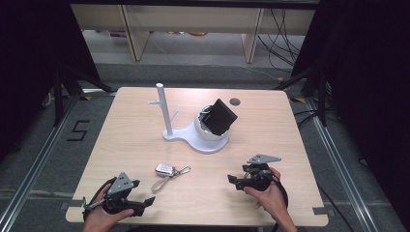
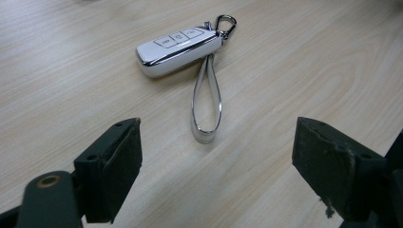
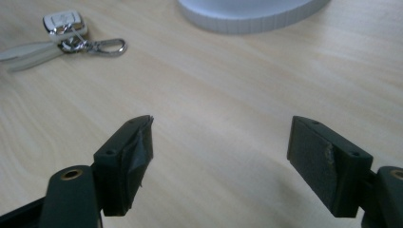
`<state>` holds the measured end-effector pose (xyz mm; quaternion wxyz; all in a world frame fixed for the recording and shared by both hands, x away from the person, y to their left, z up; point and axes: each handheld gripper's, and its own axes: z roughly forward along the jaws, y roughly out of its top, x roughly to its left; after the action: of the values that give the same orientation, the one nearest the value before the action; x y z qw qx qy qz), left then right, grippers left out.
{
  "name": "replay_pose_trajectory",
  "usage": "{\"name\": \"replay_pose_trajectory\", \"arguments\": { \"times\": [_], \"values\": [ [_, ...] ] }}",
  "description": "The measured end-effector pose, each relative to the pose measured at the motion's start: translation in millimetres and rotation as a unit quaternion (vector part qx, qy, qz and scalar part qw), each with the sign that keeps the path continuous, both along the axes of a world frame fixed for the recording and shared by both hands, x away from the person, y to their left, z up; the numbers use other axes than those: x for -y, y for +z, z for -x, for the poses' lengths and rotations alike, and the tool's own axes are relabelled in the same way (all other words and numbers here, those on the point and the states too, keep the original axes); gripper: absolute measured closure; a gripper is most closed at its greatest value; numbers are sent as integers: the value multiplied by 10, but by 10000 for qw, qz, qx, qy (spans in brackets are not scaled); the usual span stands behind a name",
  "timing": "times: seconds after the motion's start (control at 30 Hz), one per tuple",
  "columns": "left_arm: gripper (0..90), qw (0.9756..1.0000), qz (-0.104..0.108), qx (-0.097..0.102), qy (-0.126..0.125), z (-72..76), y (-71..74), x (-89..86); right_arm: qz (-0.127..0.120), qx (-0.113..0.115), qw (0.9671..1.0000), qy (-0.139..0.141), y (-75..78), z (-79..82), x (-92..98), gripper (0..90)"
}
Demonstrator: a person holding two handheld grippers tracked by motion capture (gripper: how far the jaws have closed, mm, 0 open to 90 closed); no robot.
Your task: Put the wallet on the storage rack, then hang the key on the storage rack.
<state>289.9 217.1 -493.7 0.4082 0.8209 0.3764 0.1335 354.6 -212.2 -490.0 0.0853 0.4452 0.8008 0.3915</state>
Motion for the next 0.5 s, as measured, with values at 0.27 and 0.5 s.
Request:
{"name": "replay_pose_trajectory", "arguments": {
  "times": [0.27, 0.5],
  "values": [
    [168, 10000, -40, 48, 6, 9, 12, 4, 66, -8, 9998, 166, -44, 179, 13, 239],
    [169, 9999, -27, 48, -100, -23, 54, 44, 4, -220, 9998, 10, -81, 282, 27, 238]
  ]
}}
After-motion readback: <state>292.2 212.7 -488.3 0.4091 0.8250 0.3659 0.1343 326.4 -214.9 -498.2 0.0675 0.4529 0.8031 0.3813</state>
